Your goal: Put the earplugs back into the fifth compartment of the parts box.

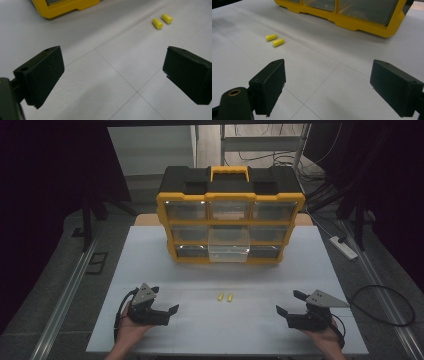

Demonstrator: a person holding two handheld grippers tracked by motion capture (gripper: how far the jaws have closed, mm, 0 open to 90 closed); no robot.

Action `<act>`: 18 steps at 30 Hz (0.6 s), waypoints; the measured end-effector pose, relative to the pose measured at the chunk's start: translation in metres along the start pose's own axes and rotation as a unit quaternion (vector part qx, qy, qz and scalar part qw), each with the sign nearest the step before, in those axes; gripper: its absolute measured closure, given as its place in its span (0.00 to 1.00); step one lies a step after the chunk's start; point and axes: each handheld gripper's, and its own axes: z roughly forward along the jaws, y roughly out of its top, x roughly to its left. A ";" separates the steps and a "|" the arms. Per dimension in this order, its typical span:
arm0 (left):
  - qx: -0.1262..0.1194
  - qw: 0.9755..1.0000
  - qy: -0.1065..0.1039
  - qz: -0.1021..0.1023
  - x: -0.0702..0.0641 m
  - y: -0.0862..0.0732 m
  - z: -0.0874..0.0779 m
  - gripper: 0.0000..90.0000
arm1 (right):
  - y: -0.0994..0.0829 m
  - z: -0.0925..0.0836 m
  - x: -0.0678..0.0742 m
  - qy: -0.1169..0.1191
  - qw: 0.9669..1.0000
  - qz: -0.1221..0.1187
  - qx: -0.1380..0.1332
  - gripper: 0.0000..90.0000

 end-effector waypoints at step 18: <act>0.009 1.000 0.001 -0.008 0.002 -0.007 -0.003 0.04 | 0.001 0.012 -0.005 0.001 1.000 0.003 0.014 0.17</act>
